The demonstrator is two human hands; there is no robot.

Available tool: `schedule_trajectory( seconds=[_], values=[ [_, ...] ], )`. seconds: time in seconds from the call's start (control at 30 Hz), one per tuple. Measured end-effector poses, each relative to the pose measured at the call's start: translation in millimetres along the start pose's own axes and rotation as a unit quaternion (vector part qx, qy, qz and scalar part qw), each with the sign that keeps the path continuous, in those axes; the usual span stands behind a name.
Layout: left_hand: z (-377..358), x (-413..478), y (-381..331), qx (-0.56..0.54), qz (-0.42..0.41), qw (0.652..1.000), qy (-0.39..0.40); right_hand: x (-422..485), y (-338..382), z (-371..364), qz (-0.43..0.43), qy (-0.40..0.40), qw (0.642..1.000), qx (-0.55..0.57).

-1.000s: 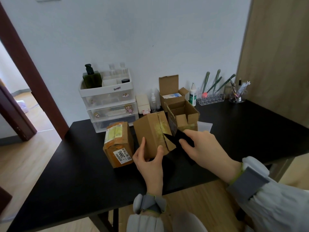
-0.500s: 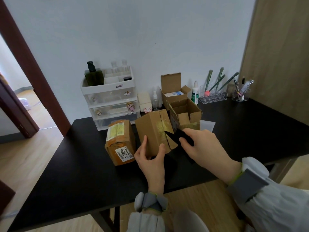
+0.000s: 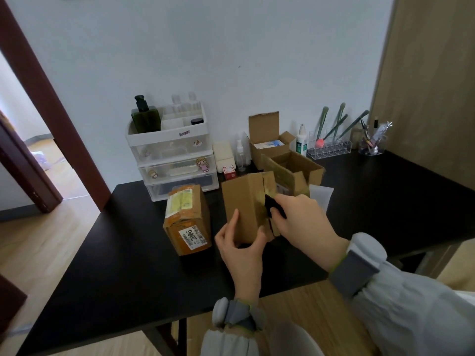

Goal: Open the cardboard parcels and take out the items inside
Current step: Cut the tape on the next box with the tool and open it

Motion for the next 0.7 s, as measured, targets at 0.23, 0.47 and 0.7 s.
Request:
schedule_trajectory(
  seconds=[0.23, 0.47, 0.7],
  values=[
    [-1.4, 3.9, 2.8, -0.021, 0.008, 0.999, -0.028, 11.6, -1.6, 11.1, 0.002, 0.037, 0.999, 0.010],
    [-0.4, 3.1, 1.5, -0.024, 0.022, 0.999, -0.026, 4.5, 0.5, 31.9, -0.006, 0.095, 0.995, -0.002],
    [0.4, 4.7, 1.2, -0.042, 0.026, 0.998, -0.047, -21.4, -34.2, 91.8, -0.013, -0.037, 0.994, 0.101]
  ],
)
Point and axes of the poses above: each hand's wrist, its own x-axis towards the middle knuckle, its own z-axis out of the back of the hand, y = z × x, the point moved 1 cm from there along x, towards the middle knuckle, and after that the axes turned 6 degrees about y, right-handed, at the moved point
